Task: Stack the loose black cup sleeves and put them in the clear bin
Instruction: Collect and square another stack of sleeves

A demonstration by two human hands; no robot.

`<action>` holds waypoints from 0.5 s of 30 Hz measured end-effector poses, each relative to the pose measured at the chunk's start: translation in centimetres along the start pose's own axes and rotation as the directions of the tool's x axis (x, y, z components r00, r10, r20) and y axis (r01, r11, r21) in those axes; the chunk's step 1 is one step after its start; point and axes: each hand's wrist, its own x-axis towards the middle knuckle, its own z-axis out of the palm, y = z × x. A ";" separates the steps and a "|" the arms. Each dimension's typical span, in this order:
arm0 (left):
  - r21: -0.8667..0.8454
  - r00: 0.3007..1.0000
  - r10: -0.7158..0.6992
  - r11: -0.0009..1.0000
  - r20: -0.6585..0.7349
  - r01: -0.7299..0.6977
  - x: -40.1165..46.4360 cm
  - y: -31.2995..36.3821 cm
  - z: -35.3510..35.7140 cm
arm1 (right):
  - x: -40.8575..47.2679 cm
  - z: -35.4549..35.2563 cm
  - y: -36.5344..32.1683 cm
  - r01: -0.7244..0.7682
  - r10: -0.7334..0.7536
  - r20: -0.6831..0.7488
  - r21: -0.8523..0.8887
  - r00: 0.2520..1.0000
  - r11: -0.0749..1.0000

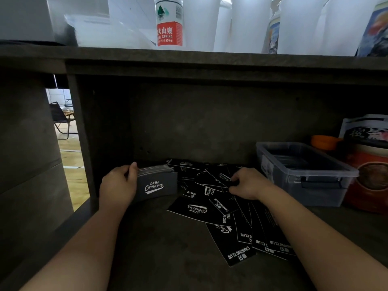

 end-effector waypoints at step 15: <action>-0.069 1.000 -0.022 0.997 0.015 0.023 0.2 0.1 0.0 | -0.5 0.0 -1.6 0.347 -0.190 -0.493 0.250 0.849 0.904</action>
